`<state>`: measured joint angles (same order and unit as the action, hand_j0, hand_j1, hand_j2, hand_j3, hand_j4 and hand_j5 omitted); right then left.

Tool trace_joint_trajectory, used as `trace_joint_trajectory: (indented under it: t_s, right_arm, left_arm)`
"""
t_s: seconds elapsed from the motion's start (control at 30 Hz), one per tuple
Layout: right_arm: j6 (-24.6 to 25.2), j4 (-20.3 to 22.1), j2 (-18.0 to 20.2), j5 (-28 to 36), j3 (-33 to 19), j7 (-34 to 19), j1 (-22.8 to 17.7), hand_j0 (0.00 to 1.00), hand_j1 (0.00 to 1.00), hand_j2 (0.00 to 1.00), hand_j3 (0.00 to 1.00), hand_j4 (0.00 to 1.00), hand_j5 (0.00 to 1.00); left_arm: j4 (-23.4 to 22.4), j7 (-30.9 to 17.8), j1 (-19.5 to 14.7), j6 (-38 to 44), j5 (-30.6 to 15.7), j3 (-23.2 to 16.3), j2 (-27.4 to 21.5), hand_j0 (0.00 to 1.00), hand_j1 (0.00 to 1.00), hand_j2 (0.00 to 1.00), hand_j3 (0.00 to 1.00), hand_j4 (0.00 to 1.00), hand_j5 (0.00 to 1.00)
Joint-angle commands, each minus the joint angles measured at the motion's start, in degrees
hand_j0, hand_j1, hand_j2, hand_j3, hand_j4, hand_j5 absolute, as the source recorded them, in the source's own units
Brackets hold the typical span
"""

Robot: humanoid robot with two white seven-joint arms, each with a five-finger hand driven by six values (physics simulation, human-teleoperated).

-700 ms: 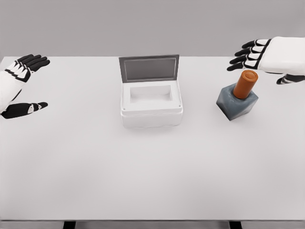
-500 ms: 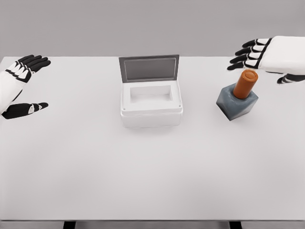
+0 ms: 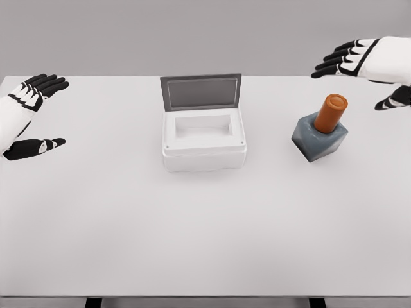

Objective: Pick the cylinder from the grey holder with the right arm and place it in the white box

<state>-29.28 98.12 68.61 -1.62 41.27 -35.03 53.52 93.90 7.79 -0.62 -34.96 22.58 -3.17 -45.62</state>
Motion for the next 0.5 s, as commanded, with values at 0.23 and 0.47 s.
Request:
trace_joint_trajectory:
  t_s: [0.23,0.47]
  right_arm:
    - [0.36,-8.47,-7.53,-7.95,4.78,0.03,0.00,1.00,1.00,1.00,1.00,1.00,1.00]
    - [-0.08,-11.99,-8.32,-9.89,6.55,0.03,0.00,1.00,1.00,1.00,1.00,1.00,1.00]
  left_arm:
    - [-0.03,-0.05,-0.18,-0.04,-0.43,0.62,-0.08,1.00,1.00,1.00,1.00,1.00,1.00]
    - [0.06,-0.05,-0.09,-0.04,-0.43,0.62,-0.08,1.00,1.00,1.00,1.00,1.00,1.00]
